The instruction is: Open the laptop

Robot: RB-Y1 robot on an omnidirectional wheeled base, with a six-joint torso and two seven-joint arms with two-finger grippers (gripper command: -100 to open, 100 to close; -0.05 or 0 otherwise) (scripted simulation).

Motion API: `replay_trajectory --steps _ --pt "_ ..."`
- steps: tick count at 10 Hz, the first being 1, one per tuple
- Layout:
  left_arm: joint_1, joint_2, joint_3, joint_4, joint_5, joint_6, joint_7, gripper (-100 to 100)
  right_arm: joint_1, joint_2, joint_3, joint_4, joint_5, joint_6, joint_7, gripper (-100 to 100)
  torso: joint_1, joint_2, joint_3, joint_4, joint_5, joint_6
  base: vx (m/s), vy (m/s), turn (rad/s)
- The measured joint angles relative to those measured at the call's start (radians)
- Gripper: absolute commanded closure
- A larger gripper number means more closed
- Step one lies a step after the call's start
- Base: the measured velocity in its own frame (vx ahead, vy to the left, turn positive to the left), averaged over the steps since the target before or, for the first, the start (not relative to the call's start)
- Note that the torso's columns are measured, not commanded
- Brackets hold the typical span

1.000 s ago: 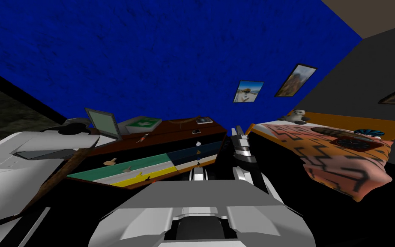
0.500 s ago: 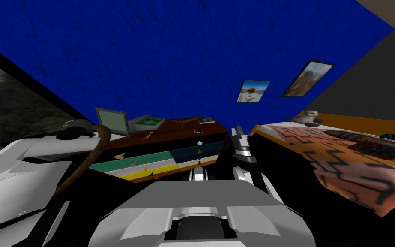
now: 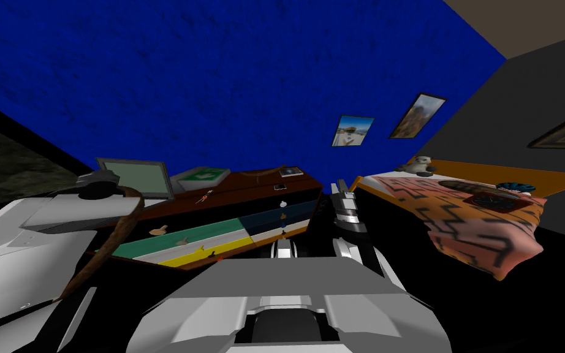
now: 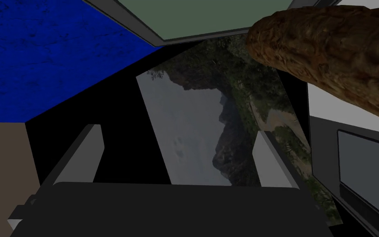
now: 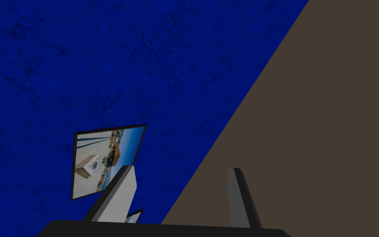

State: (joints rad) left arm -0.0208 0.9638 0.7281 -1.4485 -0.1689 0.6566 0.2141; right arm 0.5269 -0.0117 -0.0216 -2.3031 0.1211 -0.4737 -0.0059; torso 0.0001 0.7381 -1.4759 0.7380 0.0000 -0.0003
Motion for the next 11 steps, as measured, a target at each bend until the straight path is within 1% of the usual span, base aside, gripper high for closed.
replay_trajectory --steps 2,3,5,7,8,11 --pt "-0.001 0.008 0.005 0.013 -0.039 0.032 -0.005 -100 0.000 0.000 0.000 0.000 0.000 0.000 0.000 0 0.000 0.000 0.000 0.000 0.000 0.000 -0.002 0.003 -0.152" --pt "-0.007 0.016 0.005 0.030 -0.061 0.046 -0.008 -100 0.000 0.000 0.000 0.000 0.000 0.000 0.000 0 0.000 0.000 0.000 0.000 0.000 0.000 -0.002 0.002 -0.170" --pt "-0.016 0.020 0.005 0.053 -0.114 0.077 -0.011 -100 0.000 0.000 0.000 0.000 0.000 0.000 0.000 0 0.000 0.000 0.000 0.000 0.000 0.000 -0.003 0.003 -0.160" --pt "-0.008 0.024 0.014 0.062 -0.157 0.112 -0.018 -100 0.000 0.000 0.000 0.000 0.000 0.000 0.000 0 0.000 0.000 0.000 0.000 0.000 0.000 -0.003 0.002 -0.150" --pt "-0.017 0.033 0.012 0.087 -0.180 0.125 -0.020 -100 0.000 0.000 0.000 0.000 0.000 0.000 0.000 0 0.000 0.000 0.000 0.000 0.000 0.000 -0.003 0.003 -0.155" --pt "-0.017 0.042 0.018 0.115 -0.241 0.170 -0.029 -100 0.000 0.000 0.000 0.000 0.000 0.000 0.000 0 0.000 0.000 0.000 0.000 0.000 0.000 -0.002 0.003 -0.143"
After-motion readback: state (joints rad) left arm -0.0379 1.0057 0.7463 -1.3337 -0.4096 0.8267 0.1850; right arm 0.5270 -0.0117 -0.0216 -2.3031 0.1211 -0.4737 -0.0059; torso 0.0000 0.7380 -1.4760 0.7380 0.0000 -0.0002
